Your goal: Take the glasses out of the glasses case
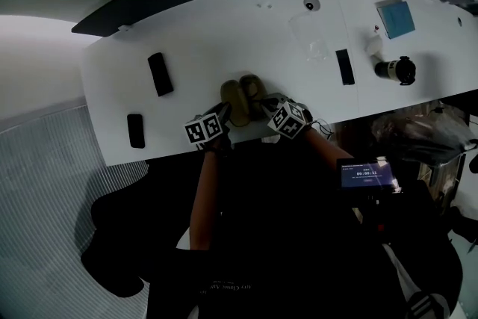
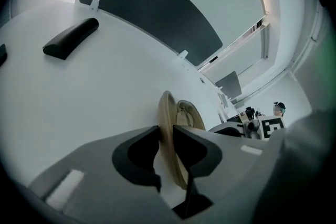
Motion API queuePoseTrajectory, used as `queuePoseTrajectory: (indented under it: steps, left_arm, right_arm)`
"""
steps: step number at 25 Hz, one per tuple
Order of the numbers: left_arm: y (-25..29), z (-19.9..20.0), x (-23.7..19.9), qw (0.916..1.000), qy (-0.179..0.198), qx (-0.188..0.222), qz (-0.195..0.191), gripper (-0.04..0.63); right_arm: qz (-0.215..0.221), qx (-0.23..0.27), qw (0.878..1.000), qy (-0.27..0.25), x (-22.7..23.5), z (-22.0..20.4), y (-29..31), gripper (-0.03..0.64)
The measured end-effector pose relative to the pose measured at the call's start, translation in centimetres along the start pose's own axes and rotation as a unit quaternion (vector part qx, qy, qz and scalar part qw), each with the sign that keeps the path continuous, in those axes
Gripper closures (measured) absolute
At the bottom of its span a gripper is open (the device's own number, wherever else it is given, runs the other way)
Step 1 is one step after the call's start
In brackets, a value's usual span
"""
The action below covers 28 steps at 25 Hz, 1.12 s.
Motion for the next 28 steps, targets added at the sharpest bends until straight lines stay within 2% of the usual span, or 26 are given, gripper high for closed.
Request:
queuePoseTrajectory:
  steps: [5, 10, 11, 13, 15, 19, 23, 28]
  left_arm:
    - [-0.2, -0.8, -1.2, 0.9984, -0.053, 0.010, -0.018, 0.506]
    - [-0.6, -0.7, -0.3, 0.9986, -0.048, 0.021, -0.007, 0.503]
    - [-0.6, -0.6, 0.0, 0.9984, -0.051, 0.026, -0.007, 0.502]
    - [-0.8, -0.6, 0.5, 0.9969, -0.068, 0.039, -0.006, 0.499]
    - [-0.8, -0.5, 0.5, 0.9952, -0.084, 0.050, -0.002, 0.499]
    - [-0.8, -0.9, -0.1, 0.9939, -0.099, 0.049, 0.000, 0.502]
    - [-1.0, -1.3, -0.1, 0.9943, -0.100, 0.037, -0.007, 0.503]
    - [-1.4, -1.1, 0.7, 0.9949, -0.094, 0.031, -0.015, 0.500]
  right_arm:
    - [-0.027, -0.003, 0.999, 0.019, 0.4, 0.8, -0.2, 0.609]
    - [-0.081, -0.016, 0.996, 0.035, 0.9, 3.1, -1.0, 0.607]
    - [-0.088, -0.023, 0.995, 0.034, 0.8, 3.5, -1.0, 0.594]
    - [-0.096, -0.040, 0.994, 0.041, 0.2, 4.1, -1.1, 0.510]
    - [-0.097, -0.055, 0.991, 0.071, -0.7, 4.4, -0.9, 0.492]
    - [-0.074, -0.081, 0.980, 0.165, -2.4, 3.7, 1.2, 0.492]
    - [-0.078, -0.120, 0.972, 0.186, -2.7, 1.7, 2.6, 0.492]
    - [-0.094, -0.121, 0.962, 0.226, -2.1, 1.8, 2.6, 0.492]
Point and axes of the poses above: the fingertips, and each gripper's own axes: y forward along the fingers, x to its right, z out of its top, the point moved 2 cm from there along -y, backward along the fingers, and after that the axes turned 12 degrees about x, right-handed, at the moved point
